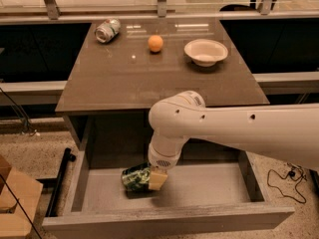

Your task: Place green can into top drawer

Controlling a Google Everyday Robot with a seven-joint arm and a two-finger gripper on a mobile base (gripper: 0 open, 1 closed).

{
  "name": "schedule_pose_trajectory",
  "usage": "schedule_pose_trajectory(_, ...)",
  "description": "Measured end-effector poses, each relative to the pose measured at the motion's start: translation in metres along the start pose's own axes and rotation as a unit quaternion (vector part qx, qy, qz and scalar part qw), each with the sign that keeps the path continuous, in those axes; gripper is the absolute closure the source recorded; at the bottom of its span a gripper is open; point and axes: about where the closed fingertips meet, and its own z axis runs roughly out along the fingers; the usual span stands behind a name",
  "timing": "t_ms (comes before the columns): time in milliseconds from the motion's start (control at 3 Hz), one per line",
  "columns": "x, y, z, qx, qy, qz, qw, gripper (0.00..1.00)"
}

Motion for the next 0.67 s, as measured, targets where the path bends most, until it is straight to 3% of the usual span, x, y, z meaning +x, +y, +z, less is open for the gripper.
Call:
schedule_pose_trajectory(333,0.0,0.0003,-0.0002,0.0,0.0,-0.001,1.0,0.0)
schedule_pose_trajectory(667,0.0,0.0003,-0.0002,0.0,0.0,-0.001,1.0,0.0)
